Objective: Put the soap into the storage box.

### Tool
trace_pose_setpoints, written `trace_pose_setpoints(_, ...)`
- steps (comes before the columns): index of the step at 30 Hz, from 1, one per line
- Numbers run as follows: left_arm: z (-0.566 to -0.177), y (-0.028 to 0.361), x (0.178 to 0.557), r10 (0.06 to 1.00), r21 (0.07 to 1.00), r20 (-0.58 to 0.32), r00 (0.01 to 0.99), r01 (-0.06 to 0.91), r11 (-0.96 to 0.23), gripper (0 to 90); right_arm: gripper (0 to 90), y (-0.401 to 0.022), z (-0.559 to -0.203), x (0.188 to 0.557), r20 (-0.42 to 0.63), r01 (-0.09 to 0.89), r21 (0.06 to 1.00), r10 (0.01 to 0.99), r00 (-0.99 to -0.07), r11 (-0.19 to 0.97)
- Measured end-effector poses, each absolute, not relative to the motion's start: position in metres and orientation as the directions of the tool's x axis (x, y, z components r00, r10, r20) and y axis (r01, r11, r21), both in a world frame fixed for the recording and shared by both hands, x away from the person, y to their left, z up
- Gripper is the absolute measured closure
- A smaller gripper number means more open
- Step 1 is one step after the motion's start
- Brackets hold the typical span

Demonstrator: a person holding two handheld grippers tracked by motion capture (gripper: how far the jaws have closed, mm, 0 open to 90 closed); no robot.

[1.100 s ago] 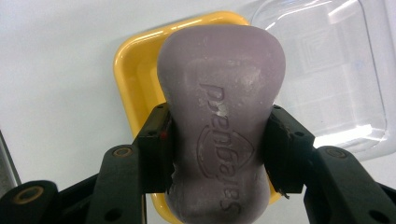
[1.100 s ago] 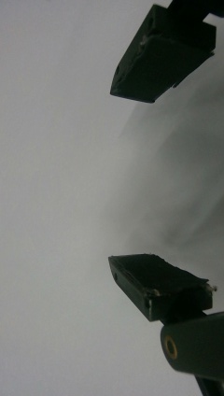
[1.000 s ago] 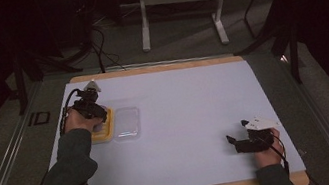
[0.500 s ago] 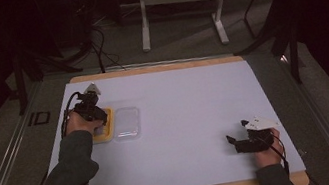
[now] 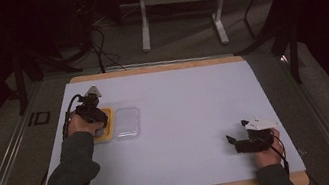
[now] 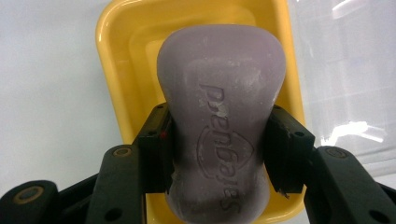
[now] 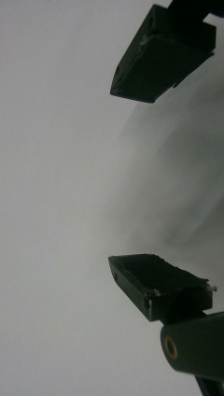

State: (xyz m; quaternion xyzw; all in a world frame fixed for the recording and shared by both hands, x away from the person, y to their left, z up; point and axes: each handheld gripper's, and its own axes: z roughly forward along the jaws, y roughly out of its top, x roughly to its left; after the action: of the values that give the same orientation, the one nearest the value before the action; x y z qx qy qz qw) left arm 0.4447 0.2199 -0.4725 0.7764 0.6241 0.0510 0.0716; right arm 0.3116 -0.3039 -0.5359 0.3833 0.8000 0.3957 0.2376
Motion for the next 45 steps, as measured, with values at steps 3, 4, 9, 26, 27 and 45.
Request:
trace_pose_setpoints(3, -0.474, 0.221, 0.445, 0.978, 0.169, -0.011, 0.208, 0.964, -0.204, 49.9, 15.3, -0.304, -0.536, 0.312, -0.077, 0.425, 0.815, 0.801, -0.593, 0.393)
trace_pose_setpoints(4, -0.474, 0.221, 0.445, 0.979, 0.167, -0.01, 0.204, 0.966, -0.199, 49.9, 15.3, -0.304, -0.536, 0.312, -0.077, 0.425, 0.815, 0.801, -0.593, 0.393)
trace_pose_setpoints(9, -0.478, 0.221, 0.447, 0.98, 0.157, -0.007, 0.198, 0.968, -0.194, 49.9, 15.3, -0.304, -0.536, 0.312, -0.077, 0.426, 0.815, 0.801, -0.594, 0.393)
trace_pose_setpoints(26, -0.486, 0.221, 0.449, 0.983, 0.155, -0.004, 0.182, 0.972, -0.179, 49.8, 15.3, -0.304, -0.536, 0.312, -0.078, 0.425, 0.815, 0.801, -0.593, 0.394)
trace_pose_setpoints(27, -0.487, 0.221, 0.449, 0.984, 0.154, -0.007, 0.18, 0.972, -0.177, 49.8, 15.3, -0.304, -0.536, 0.312, -0.078, 0.425, 0.815, 0.801, -0.593, 0.394)
trace_pose_setpoints(45, -0.484, 0.227, 0.447, 0.983, 0.186, -0.058, 0.172, 0.97, -0.158, 41.0, 15.3, -0.304, -0.536, 0.312, -0.079, 0.427, 0.813, 0.8, -0.595, 0.397)
